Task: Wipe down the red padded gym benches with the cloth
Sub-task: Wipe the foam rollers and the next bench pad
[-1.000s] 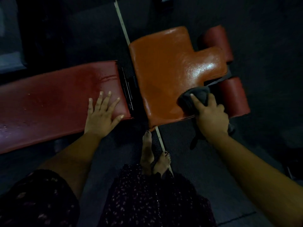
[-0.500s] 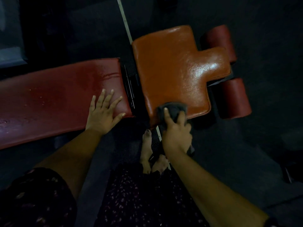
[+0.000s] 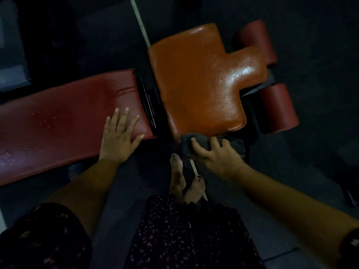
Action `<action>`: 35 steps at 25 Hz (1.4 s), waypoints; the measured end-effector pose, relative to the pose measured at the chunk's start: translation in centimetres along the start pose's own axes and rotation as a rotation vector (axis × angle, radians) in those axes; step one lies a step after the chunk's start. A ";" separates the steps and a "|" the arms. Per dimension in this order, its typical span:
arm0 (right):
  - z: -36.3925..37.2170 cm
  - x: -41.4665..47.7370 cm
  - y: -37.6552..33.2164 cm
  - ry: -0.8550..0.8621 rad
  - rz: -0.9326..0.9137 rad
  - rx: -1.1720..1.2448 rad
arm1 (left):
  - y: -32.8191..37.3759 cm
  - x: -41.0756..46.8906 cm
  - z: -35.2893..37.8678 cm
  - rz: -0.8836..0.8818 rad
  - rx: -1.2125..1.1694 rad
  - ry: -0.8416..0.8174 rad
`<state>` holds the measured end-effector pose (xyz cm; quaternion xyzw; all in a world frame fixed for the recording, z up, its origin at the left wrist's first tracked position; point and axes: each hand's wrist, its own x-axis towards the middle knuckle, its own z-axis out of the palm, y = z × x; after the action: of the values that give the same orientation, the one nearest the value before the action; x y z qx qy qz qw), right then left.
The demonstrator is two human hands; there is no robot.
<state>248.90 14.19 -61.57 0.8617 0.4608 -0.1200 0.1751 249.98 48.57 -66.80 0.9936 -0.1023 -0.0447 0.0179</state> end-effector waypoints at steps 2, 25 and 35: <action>1.4 -2.6 2.8 0.066 0.111 0.103 | 0.6 0.2 0.2 0.102 0.025 0.049; 1.6 -0.5 13.0 0.007 1.152 1.459 | 16.9 19.3 0.3 0.183 -0.203 0.171; 1.6 -0.4 13.7 -0.082 1.195 1.429 | 17.0 19.3 0.5 0.173 -0.228 0.197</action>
<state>260.04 6.15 -60.26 0.8541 -0.2489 -0.2956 -0.3480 265.35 27.92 -68.23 0.9722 -0.1792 0.0432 0.1442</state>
